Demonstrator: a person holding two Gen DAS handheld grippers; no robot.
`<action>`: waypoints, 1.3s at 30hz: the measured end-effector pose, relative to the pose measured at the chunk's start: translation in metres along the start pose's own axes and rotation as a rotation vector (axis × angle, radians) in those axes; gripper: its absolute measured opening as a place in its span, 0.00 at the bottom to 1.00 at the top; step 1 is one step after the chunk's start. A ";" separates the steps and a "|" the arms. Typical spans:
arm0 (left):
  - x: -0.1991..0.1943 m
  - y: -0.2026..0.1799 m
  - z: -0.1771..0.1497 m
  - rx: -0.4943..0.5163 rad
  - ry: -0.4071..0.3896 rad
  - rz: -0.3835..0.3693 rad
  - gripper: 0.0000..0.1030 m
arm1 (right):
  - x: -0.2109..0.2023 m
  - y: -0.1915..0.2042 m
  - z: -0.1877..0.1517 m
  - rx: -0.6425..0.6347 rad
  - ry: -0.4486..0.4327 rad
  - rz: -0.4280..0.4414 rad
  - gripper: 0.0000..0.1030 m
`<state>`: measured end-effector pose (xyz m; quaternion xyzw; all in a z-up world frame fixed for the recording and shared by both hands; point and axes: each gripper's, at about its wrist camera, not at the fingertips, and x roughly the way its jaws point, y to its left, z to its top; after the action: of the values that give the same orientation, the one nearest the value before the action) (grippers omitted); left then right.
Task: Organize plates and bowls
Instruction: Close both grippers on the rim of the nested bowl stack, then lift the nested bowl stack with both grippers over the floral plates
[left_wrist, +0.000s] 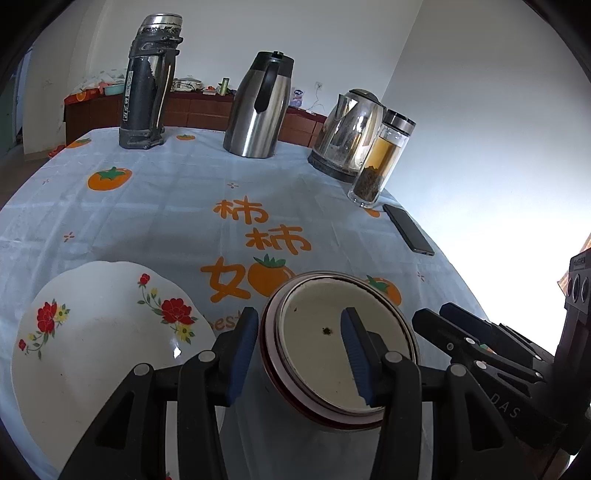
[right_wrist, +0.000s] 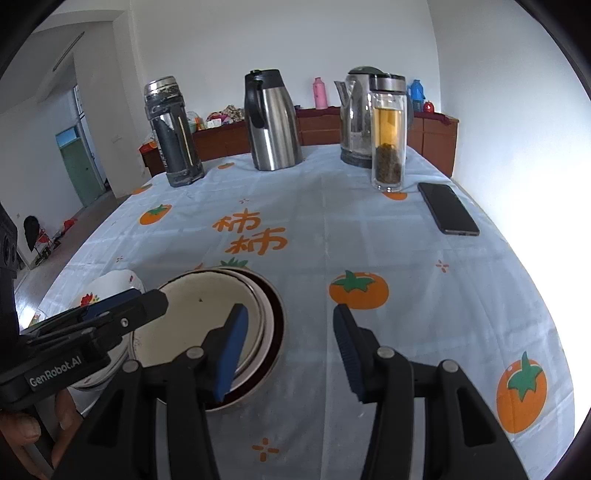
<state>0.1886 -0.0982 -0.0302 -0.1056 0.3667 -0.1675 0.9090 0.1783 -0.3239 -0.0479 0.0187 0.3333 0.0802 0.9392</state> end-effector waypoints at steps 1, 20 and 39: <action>0.001 0.000 -0.001 0.001 0.002 0.001 0.48 | 0.001 -0.001 -0.001 0.002 0.002 0.002 0.47; 0.008 -0.008 -0.003 0.098 0.016 0.037 0.48 | 0.021 0.007 -0.001 -0.044 0.131 0.042 0.16; 0.027 -0.011 -0.013 0.116 0.118 0.069 0.46 | 0.029 0.000 -0.003 -0.046 0.173 0.093 0.27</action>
<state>0.1951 -0.1195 -0.0534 -0.0297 0.4128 -0.1629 0.8956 0.1987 -0.3192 -0.0683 0.0054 0.4098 0.1326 0.9025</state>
